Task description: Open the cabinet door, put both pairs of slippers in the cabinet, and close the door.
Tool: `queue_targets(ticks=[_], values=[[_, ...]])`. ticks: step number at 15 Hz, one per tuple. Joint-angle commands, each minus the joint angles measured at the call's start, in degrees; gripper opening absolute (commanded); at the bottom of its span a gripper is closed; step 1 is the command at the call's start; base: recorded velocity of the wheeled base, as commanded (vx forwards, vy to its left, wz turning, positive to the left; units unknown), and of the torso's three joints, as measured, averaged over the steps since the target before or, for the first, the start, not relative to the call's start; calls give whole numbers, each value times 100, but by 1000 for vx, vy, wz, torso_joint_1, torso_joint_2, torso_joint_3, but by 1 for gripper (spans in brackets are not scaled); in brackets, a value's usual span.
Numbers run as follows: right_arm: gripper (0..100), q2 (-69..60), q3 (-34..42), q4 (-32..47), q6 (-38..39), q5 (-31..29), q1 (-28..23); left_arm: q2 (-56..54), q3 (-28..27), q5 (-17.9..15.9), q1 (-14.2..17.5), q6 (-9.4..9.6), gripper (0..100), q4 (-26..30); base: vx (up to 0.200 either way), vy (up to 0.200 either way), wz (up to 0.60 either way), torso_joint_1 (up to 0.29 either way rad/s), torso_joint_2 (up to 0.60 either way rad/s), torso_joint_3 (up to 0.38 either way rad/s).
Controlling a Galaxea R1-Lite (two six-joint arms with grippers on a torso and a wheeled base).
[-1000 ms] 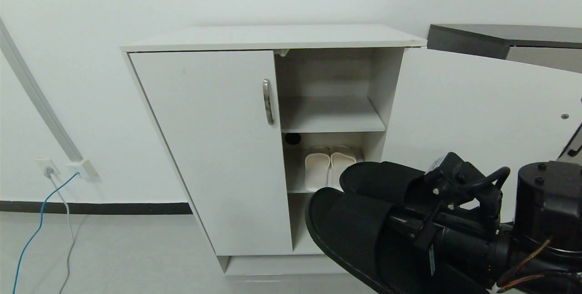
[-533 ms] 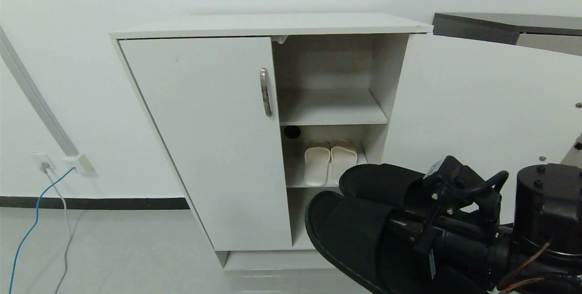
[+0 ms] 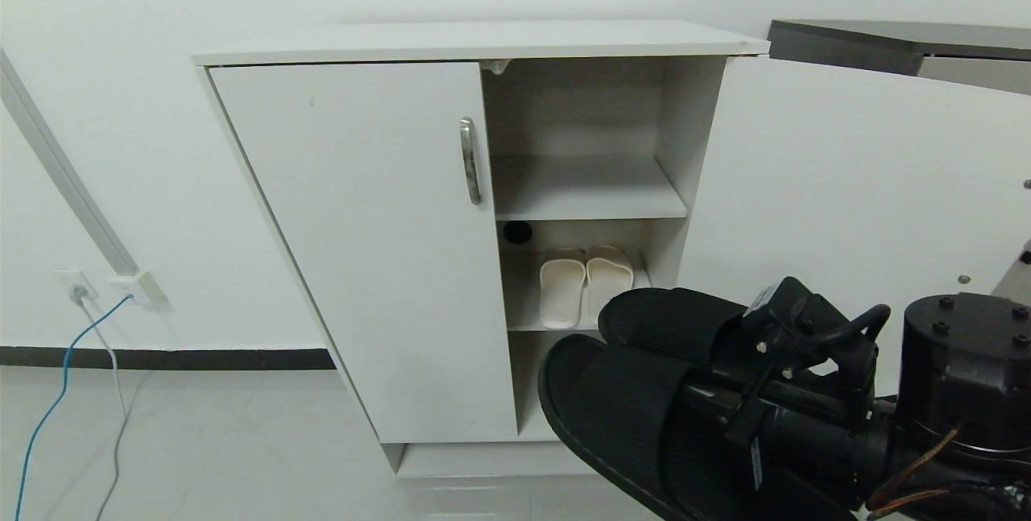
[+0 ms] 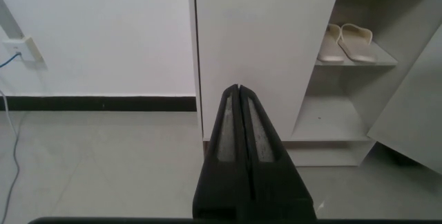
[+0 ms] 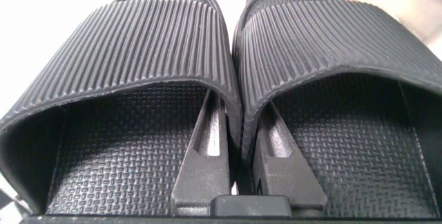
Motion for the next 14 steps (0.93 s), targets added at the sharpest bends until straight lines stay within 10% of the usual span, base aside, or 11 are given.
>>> queue_targets(ticks=[1,8,14], values=[[0,81,12,-14,-3,-2,10,9,1,4,1,-2,0,2,0,0,-600,-2,2,2],[0,512,-5,-541,-3,-134,45,9,1,4,1,-2,0,2,0,0,-86,1,0,0],[0,1611,-1244,-735,761,-2261,687,9,1,4,1,-2,0,2,0,0,0,0,0,0]])
